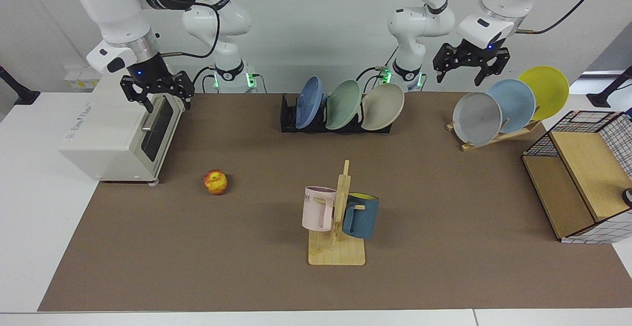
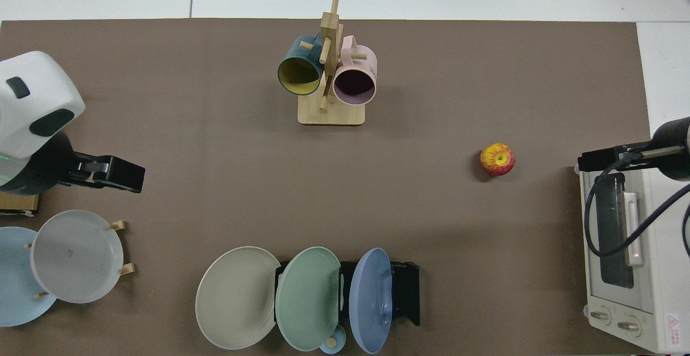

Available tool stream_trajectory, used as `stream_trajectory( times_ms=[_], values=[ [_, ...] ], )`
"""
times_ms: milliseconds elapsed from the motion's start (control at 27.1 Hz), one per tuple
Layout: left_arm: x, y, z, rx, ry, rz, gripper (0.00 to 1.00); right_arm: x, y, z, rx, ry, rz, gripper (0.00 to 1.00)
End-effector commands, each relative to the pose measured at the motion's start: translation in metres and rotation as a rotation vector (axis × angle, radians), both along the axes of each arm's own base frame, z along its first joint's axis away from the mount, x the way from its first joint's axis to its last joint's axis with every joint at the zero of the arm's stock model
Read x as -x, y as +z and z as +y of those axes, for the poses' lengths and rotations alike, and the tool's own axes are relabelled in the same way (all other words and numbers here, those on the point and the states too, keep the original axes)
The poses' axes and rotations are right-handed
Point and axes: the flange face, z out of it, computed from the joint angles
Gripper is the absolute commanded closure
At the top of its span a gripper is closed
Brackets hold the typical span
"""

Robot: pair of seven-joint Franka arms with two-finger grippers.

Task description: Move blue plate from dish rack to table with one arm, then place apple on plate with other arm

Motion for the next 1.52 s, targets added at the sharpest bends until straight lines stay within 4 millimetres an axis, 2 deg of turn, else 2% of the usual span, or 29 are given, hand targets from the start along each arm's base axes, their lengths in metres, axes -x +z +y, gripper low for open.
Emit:
stream_trajectory(
  times_ms=[0, 296, 517, 702, 813, 1035, 1146, 1331, 1405, 1478],
  values=[
    [0.011, -0.001, 0.000, -0.011, 0.004, 0.008, 0.00, 0.005, 0.001, 0.001, -0.015, -0.016, 0.008, 0.00],
    [0.019, -0.005, -0.010, -0.016, -0.015, 0.009, 0.00, 0.006, 0.002, 0.002, -0.018, -0.016, 0.007, 0.00],
    [0.030, -0.008, -0.036, 0.024, -0.055, 0.011, 0.00, 0.005, 0.002, 0.002, -0.016, -0.015, 0.004, 0.00],
    [0.043, -0.026, -0.070, 0.078, -0.081, 0.008, 0.00, 0.004, 0.003, 0.001, -0.016, -0.016, -0.001, 0.00],
    [0.054, -0.039, -0.096, 0.078, -0.109, 0.024, 0.00, 0.005, 0.002, 0.001, -0.016, -0.018, 0.001, 0.00],
    [0.072, -0.061, -0.136, 0.077, -0.155, 0.044, 0.00, 0.005, 0.001, 0.002, -0.018, -0.018, 0.005, 0.00],
    [0.082, -0.081, -0.160, 0.066, -0.113, 0.045, 0.00, 0.005, 0.001, 0.002, -0.018, -0.018, 0.007, 0.00],
    [0.104, -0.102, -0.201, 0.077, -0.097, 0.038, 0.00, 0.005, 0.001, 0.002, -0.016, -0.018, 0.005, 0.00],
    [0.113, -0.109, -0.211, 0.096, -0.102, 0.041, 0.00, 0.005, 0.001, 0.002, -0.018, -0.018, 0.005, 0.00],
    [0.123, -0.108, -0.216, 0.128, -0.095, 0.042, 0.00, 0.005, 0.001, 0.002, -0.016, -0.018, 0.005, 0.00]
  ],
)
